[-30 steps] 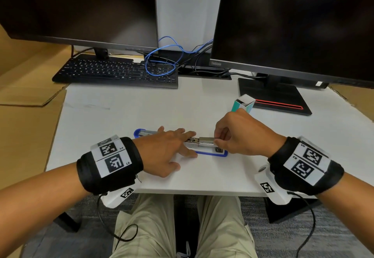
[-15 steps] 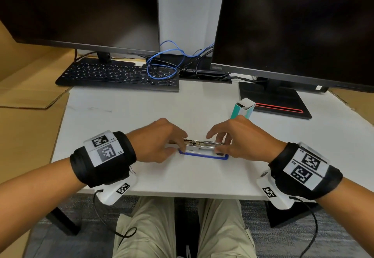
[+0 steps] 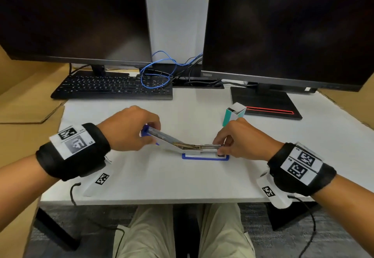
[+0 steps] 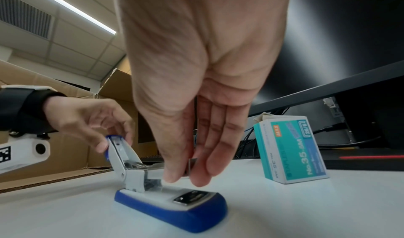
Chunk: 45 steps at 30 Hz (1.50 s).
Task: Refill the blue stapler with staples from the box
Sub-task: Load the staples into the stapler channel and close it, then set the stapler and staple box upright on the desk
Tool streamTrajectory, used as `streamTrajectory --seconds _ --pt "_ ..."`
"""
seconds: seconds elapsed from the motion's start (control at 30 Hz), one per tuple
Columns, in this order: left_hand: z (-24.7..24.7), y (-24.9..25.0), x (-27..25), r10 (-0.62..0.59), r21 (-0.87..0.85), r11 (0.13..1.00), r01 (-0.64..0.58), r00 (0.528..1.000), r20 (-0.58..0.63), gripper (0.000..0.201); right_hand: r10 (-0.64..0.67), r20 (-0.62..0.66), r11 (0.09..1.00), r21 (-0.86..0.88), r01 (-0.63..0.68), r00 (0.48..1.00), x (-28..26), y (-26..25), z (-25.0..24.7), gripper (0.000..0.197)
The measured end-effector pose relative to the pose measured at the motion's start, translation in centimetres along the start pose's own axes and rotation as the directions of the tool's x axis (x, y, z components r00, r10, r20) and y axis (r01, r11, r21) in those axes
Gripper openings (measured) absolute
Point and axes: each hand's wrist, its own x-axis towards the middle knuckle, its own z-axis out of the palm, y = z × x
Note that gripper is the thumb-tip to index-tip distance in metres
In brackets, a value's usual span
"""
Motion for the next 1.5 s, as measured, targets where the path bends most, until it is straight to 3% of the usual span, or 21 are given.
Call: streamTrajectory --seconds 0.17,0.3,0.47,0.73,0.97,1.1,1.2,1.3,1.4,1.5 --pt "-1.4 3.2 1.8 0.081 -0.102 0.99 -0.094 0.989 -0.125 0.028 -0.005 -0.026 1.0 0.027 0.006 1.0 -0.4 0.3 0.0 0.024" --pt "-0.9 5.3 3.5 0.101 -0.165 0.978 -0.127 0.982 -0.158 0.034 0.01 -0.036 0.999 0.052 -0.008 0.999 -0.7 0.4 0.1 0.027" --pt "0.7 8.3 5.5 0.121 -0.256 0.955 -0.15 0.985 -0.126 0.036 0.063 -0.066 0.99 0.131 -0.054 0.996 -0.8 0.6 0.2 0.04" --pt "4.7 10.9 8.1 0.208 -0.171 0.964 -0.204 0.978 0.006 0.029 0.103 -0.127 0.976 0.204 -0.075 0.987 -1.7 1.9 0.1 0.057" --pt "4.9 11.0 8.1 0.189 -0.138 0.974 -0.182 0.981 0.035 0.036 0.108 -0.131 0.989 0.115 -0.094 0.985 -2.0 2.8 -1.2 0.04" --pt "4.8 9.4 7.4 0.159 -0.04 0.987 -0.155 0.981 0.113 0.042 0.105 -0.277 0.992 -0.035 -0.12 0.955 -1.1 3.6 -3.2 0.023" --pt "4.8 8.0 6.9 0.089 0.005 0.996 -0.091 0.979 0.185 0.032 0.115 -0.353 0.985 -0.084 -0.154 0.929 0.1 4.1 -4.7 0.025" --pt "5.2 7.4 6.7 0.054 0.022 0.998 -0.059 0.985 0.166 0.016 0.161 -0.276 0.97 -0.134 -0.204 0.948 1.5 4.7 -5.2 0.035" --pt "5.3 7.2 7.1 -0.017 0.029 1.0 0.012 0.986 0.165 0.029 0.207 -0.133 0.954 -0.192 -0.23 0.969 2.4 4.9 -5.0 0.039" --pt "5.2 7.3 7.7 -0.104 0.085 0.992 0.093 0.986 0.132 0.02 0.218 -0.111 0.944 -0.229 -0.238 0.97 3.1 5.0 -4.8 0.031"
